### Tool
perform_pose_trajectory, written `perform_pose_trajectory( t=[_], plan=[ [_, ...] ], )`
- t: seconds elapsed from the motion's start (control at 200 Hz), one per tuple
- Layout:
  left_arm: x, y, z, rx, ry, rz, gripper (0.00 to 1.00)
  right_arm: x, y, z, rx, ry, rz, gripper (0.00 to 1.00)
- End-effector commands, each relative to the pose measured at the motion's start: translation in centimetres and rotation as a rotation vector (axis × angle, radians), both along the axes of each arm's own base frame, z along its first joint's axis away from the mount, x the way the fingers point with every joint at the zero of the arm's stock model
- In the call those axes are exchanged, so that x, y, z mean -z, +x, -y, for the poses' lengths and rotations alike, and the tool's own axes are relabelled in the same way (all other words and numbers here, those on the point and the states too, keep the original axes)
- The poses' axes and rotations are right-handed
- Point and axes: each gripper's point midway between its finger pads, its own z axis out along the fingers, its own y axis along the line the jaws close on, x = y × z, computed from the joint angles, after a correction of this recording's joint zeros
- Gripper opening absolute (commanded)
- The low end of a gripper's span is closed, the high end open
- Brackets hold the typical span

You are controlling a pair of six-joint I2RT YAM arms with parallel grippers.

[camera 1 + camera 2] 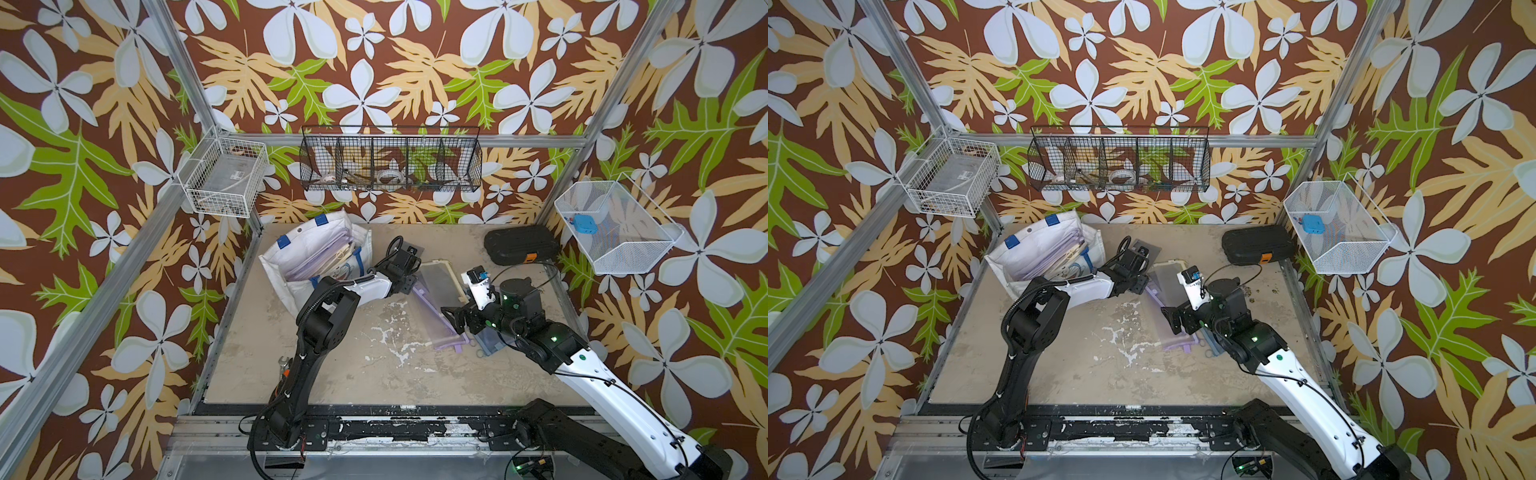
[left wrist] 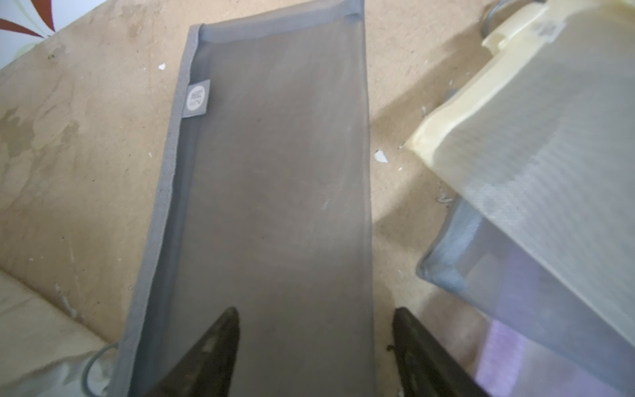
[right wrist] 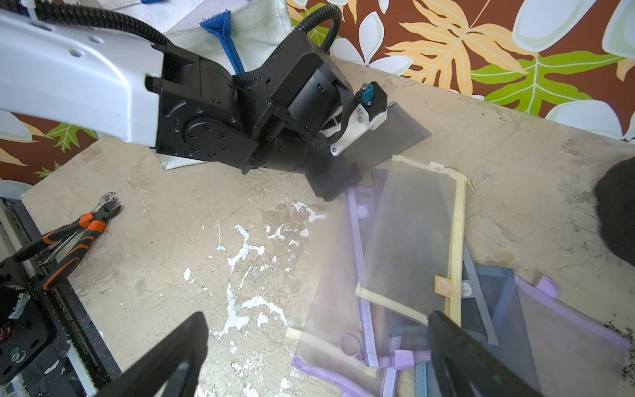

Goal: Put the pencil pouch into the canvas bag
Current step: Pick up the pencil case from the center of the board.

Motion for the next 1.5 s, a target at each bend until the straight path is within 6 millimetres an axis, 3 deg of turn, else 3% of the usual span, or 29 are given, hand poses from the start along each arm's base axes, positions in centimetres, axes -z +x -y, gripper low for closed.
perform_pose_trajectory(
  t=[0.0,0.33,0.43,0.53,0.711,1.106,1.356,1.496],
  plan=[
    [3.2,-2.4,-2.0,0.005,0.102,-0.124,0.45,-0.7,0.3,-0.1,-0.001,0.004,0.029,1.00],
    [2.2,-2.8,-1.6,0.034,0.084,-0.136,0.08,-1.2,0.3,-0.1,0.003,0.009,0.040,1.00],
    [0.6,-2.9,-0.9,0.058,0.051,-0.126,0.00,-1.3,0.3,0.0,0.004,0.013,0.044,1.00],
    [-1.8,-3.5,0.1,0.094,-0.004,-0.118,0.00,-1.3,0.1,0.1,0.009,0.016,0.044,1.00],
    [-7.4,-5.5,0.9,0.154,-0.058,-0.056,0.00,-1.5,-0.2,0.3,0.015,0.028,0.049,0.99],
    [-22.8,-9.6,-1.1,0.242,-0.171,0.137,0.00,-2.9,-0.7,0.5,0.013,0.054,0.072,0.98],
    [-33.4,-11.2,-5.2,0.209,-0.105,0.344,0.00,-3.7,-1.5,0.9,0.020,0.068,0.086,0.98],
    [-36.2,-10.8,-9.5,0.103,0.008,0.415,0.00,-4.3,-1.8,1.2,0.023,0.078,0.099,0.97]
  ],
)
